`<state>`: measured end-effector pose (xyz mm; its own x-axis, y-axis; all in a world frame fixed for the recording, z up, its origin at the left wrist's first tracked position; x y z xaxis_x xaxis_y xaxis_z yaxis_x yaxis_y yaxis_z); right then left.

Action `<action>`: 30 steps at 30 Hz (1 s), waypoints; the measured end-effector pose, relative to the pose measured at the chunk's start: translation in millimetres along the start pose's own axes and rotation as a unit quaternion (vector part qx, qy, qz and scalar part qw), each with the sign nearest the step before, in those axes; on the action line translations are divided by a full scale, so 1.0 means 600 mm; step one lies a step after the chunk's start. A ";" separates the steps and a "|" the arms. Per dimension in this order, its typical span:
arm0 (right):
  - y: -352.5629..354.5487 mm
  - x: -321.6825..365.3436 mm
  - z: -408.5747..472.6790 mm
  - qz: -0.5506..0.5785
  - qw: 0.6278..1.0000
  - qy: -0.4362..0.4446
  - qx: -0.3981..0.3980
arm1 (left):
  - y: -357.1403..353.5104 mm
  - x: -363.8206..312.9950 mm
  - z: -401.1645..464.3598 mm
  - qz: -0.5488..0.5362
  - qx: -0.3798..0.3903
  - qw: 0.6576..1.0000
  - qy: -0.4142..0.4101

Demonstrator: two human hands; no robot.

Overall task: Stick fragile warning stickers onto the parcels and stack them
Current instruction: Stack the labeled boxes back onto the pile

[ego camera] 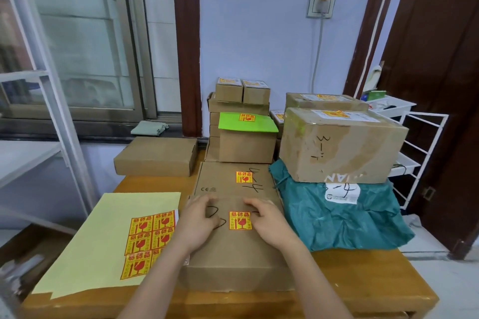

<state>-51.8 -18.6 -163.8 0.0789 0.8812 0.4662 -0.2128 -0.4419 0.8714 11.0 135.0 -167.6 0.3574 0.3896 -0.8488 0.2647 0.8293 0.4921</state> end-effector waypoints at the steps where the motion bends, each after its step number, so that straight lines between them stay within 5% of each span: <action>1: 0.000 0.002 0.002 -0.006 1.000 0.001 -0.008 | 0.002 0.000 -0.001 -0.006 -0.005 1.000 0.003; 6: -0.003 0.010 0.022 -0.066 0.997 -0.005 -0.038 | 0.000 0.013 0.006 -0.025 -0.011 1.000 0.008; 12: -0.002 0.026 0.055 -0.123 0.991 -0.011 -0.052 | 0.010 0.022 0.025 -0.186 -0.023 0.979 0.073; 21: -0.031 0.089 0.127 -0.043 0.998 0.014 -0.031 | 0.112 0.024 0.068 -0.112 -0.138 0.984 0.018; 30: -0.054 0.135 0.227 0.073 0.997 -0.010 -0.014 | 0.254 0.104 0.130 -0.055 -0.249 0.962 0.094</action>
<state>94.1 44.3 -133.8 0.0644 0.8045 0.5904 -0.2504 -0.5597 0.7900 143.7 254.2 -130.6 0.1714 0.3153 -0.9334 -0.1878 0.9405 0.2833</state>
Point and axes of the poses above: each hand's wrist, its own z-axis towards the middle knuckle, its own y-axis out of the back of the hand, x = y × z, the point moved 7 cm from there along z, towards the middle knuckle, and after that the axes turned 10 degrees about -z, right-handed, at the moved point
